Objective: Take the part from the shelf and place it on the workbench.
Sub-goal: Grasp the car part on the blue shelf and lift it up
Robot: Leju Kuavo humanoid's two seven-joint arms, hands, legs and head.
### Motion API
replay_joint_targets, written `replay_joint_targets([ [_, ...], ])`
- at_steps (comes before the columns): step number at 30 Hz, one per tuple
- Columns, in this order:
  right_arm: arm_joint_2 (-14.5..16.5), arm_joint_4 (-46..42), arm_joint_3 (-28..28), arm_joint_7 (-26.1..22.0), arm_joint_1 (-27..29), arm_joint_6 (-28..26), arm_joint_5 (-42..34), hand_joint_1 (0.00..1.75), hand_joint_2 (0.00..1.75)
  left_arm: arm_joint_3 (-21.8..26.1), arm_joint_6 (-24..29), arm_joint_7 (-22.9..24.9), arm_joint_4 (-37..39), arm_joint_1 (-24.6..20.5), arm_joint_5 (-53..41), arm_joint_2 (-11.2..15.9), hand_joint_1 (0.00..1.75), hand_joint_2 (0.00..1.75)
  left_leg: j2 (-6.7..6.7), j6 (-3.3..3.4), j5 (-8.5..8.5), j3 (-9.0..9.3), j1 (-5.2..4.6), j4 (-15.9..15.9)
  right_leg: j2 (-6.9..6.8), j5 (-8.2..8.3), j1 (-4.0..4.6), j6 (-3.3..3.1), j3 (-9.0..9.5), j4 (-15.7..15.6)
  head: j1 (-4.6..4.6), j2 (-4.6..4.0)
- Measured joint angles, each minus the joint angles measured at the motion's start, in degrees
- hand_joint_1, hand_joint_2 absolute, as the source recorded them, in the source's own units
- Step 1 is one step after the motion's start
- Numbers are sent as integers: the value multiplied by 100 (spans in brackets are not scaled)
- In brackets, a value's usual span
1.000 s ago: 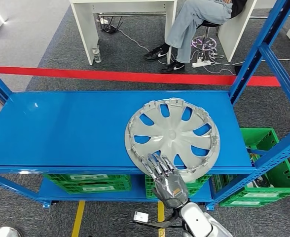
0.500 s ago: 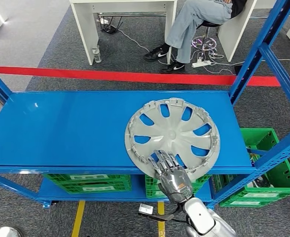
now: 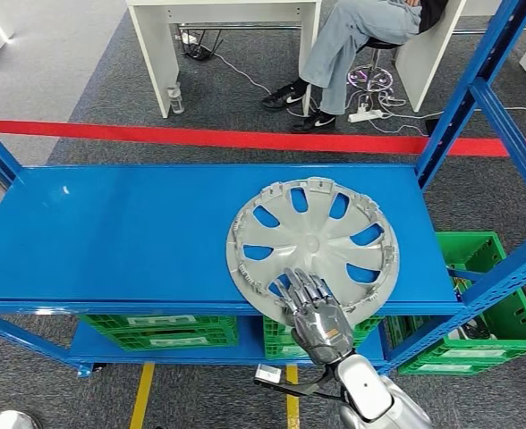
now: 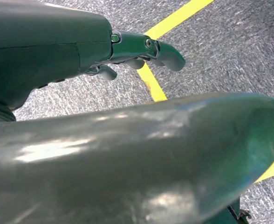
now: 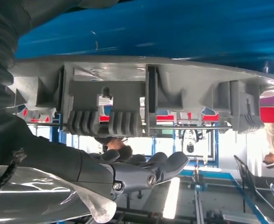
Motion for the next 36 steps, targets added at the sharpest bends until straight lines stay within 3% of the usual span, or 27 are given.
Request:
replay_joint_targets([
  [7, 0, -32, -3, 12, 14, 235, 43, 8, 175, 44, 20, -12, 0, 0, 54, -3, 0, 0, 0, 0, 0, 0, 0, 0, 0, 0, 0, 0, -1, 0, 0, 0],
  [8, 0, -34, -3, 14, 14, 237, 46, 28, 175, 46, 20, -12, 0, 0, 60, -3, 0, 0, 0, 0, 0, 0, 0, 0, 0, 0, 0, 0, -1, 0, 0, 0],
  [11, 0, -44, -2, 17, 16, 248, 54, 138, 175, 52, 20, -16, 0, 0, 69, -4, 0, 0, 0, 0, 0, 0, 0, 0, 0, 0, 0, 0, -1, 0, 0, 0],
  [12, 0, -57, -1, 23, 18, 267, 62, 161, 175, 57, 20, -25, 0, 0, 74, -4, 0, 0, 0, 0, 0, 0, 0, 0, 0, 0, 0, 0, -1, 0, -1, 0],
  [13, 0, -76, 2, 31, 20, 294, 74, 169, 175, 65, 20, -38, 0, 0, 82, -4, 0, 0, 0, 0, 0, 0, 0, 0, 1, 0, 0, 0, -1, 0, 0, 0],
  [25, -2, -614, 23, 48, 118, 546, 103, 175, 175, 193, 190, -581, 0, -31, 193, 2, 0, 0, 1, 0, 0, 1, 0, 0, 3, 0, 0, 0, -2, 0, -1, 0],
  [36, -5, -1125, 95, 15, 199, 577, 118, 175, 175, 277, 201, -648, 0, -102, 238, 6, 0, 0, 1, 0, 0, 0, 0, 0, 3, 0, 0, 0, -3, 0, 0, 0],
])
